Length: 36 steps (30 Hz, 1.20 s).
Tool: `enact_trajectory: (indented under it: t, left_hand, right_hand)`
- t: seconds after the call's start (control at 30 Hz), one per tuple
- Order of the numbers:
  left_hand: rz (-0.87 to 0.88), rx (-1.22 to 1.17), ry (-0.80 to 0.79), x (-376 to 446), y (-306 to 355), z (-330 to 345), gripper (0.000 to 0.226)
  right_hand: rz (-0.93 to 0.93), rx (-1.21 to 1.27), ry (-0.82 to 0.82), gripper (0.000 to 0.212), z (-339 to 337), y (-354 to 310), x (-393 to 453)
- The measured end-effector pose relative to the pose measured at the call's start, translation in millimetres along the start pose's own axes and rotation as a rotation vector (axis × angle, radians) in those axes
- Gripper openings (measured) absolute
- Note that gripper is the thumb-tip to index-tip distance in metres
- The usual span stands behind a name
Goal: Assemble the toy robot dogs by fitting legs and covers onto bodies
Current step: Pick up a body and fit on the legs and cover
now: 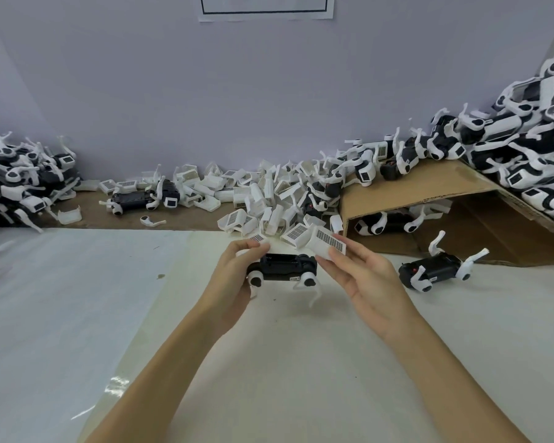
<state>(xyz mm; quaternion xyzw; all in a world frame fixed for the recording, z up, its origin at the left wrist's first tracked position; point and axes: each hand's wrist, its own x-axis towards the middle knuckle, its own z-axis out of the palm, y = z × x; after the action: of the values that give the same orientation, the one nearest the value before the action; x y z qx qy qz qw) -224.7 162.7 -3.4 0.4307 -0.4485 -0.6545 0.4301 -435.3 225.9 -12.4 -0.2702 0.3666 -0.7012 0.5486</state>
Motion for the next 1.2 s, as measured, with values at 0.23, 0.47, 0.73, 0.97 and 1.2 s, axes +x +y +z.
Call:
enact_trajectory:
  t: [0.23,0.47,0.73,0.97,1.2]
  left_hand:
    - [0.03,0.066,-0.089,-4,-3,1,0.011]
    - [0.081,0.04,-0.194,-11,-5,6,0.028]
    - [0.103,0.069,-0.217,-12,-4,4,0.04]
    - [0.232,0.25,-0.238,-17,-2,3,0.045]
    - [0.525,0.635,-0.491,-20,4,-4,0.054]
  right_hand:
    - [-0.16,-0.513,0.097,0.035,4,2,-9]
    - [-0.352,-1.06,-0.12,0.028,12,11,-16]
    - [-0.458,-1.252,-0.25,0.038,9,6,-22]
    - [-0.246,-1.161,-0.391,0.023,4,-2,-21]
    - [-0.028,-1.061,-0.544,0.039,-5,-22,-22]
